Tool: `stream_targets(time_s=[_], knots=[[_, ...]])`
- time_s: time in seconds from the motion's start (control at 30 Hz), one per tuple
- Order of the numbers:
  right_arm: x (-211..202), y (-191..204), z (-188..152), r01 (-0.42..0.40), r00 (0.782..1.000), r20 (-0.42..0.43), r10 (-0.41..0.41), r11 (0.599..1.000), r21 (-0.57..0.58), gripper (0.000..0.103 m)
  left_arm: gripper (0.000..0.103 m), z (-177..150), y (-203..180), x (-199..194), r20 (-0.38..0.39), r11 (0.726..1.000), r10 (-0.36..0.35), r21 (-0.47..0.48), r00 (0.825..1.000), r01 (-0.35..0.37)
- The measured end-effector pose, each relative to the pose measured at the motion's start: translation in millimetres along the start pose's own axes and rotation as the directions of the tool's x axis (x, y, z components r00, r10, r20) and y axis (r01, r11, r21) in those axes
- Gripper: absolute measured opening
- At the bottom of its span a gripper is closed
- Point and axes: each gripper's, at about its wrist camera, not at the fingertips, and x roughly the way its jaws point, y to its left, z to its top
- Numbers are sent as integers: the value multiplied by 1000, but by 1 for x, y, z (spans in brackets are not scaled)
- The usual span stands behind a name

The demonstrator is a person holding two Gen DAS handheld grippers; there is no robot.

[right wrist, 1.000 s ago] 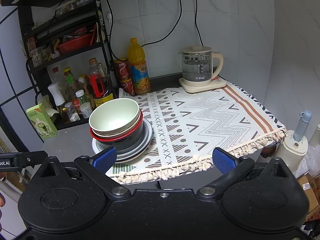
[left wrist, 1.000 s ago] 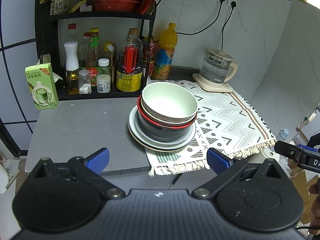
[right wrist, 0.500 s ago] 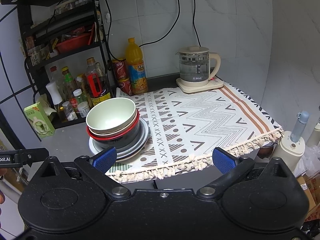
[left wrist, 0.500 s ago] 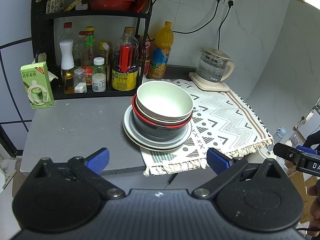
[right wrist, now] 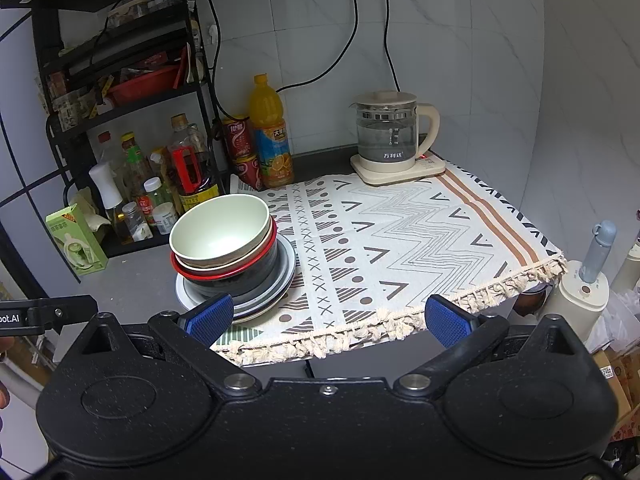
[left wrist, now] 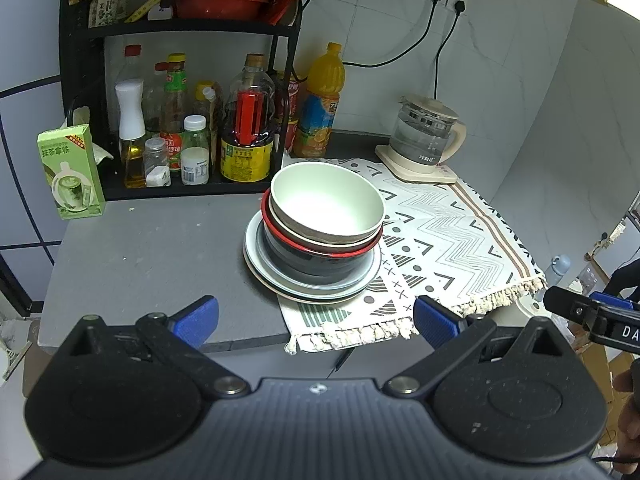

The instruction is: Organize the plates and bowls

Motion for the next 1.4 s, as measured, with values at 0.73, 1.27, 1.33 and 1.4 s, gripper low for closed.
stream_targets(time_s=[0.73,1.27,1.33,1.4], knots=[[6,0,-1,4,1000,-12,-4,1000,0,103,102,1,4,6,-14,1000,-4,-8,1000,4],[6,-11,-10,10,1000,-27,-10,999,30,103,102,0,-7,12,-41,1000,-8,19,999,9],[6,-15,-12,16,999,-29,-15,999,41,103,102,0,-10,13,-47,1000,-13,27,999,15],[7,-18,-13,21,999,-31,-20,999,49,103,102,1,-14,15,-51,999,-18,35,999,19]])
